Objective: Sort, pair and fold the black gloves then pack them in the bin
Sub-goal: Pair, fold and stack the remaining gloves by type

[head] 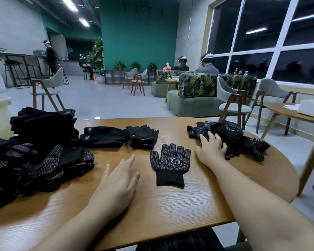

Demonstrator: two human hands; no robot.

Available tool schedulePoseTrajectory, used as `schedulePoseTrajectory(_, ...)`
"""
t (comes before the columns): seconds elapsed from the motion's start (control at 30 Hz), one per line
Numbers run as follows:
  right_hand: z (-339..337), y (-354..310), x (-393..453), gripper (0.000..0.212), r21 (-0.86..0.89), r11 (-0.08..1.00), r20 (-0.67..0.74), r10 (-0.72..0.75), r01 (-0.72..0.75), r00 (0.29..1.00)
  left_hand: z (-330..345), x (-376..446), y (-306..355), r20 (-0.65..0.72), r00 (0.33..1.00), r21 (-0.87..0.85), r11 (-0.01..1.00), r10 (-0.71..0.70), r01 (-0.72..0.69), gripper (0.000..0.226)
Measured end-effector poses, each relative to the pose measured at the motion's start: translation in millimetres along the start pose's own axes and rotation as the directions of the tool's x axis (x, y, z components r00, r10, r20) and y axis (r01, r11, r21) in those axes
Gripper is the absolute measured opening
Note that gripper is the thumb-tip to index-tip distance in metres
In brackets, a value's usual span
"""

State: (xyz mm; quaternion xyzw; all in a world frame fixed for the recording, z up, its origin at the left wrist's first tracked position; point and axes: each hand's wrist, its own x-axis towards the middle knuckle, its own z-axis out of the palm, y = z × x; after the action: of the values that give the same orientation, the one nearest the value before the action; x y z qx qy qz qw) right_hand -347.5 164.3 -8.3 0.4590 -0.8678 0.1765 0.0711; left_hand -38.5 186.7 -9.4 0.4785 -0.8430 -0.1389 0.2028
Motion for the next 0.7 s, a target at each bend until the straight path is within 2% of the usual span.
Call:
schedulePoseTrajectory(0.2, 0.6, 4.8, 7.3, 0.048, -0.068, 0.998, 0.057, 0.003, 0.001, 0.998, 1.3, -0.5, -0.7, -0.018, 1.0, -0.017, 1.0, 0.019, -0.019, 0.054)
schedulePoseTrajectory(0.3, -0.2, 1.8, 3.6, 0.04, -0.032, 0.996, -0.051, -0.082, 0.08, 0.995, 2.6, 0.8, -3.4, -0.028, 0.999, -0.034, 0.999, 0.017, -0.018, 0.054)
schedulePoseTrajectory(0.4, -4.3, 0.5, -0.2, 0.038, 0.125, 0.976, -0.186, -0.151, 0.176, 0.971, 4.0, 1.2, -4.5, -0.031, 0.999, -0.033, 0.999, 0.014, -0.015, 0.054)
schedulePoseTrajectory(0.53, -16.7, -8.3, -10.4, 0.036, 0.358, 0.865, -0.321, -0.241, 0.353, 0.916, 5.7, 2.2, -5.5, -0.052, 0.998, -0.023, 1.0, 0.02, -0.021, 0.056)
schedulePoseTrajectory(0.7, -33.3, -36.7, -30.9, 0.037, 0.405, 0.75, -0.464, -0.324, 0.523, 0.824, 7.2, 2.4, -7.0, -0.085, 0.995, -0.006, 0.999, 0.043, -0.044, 0.065)
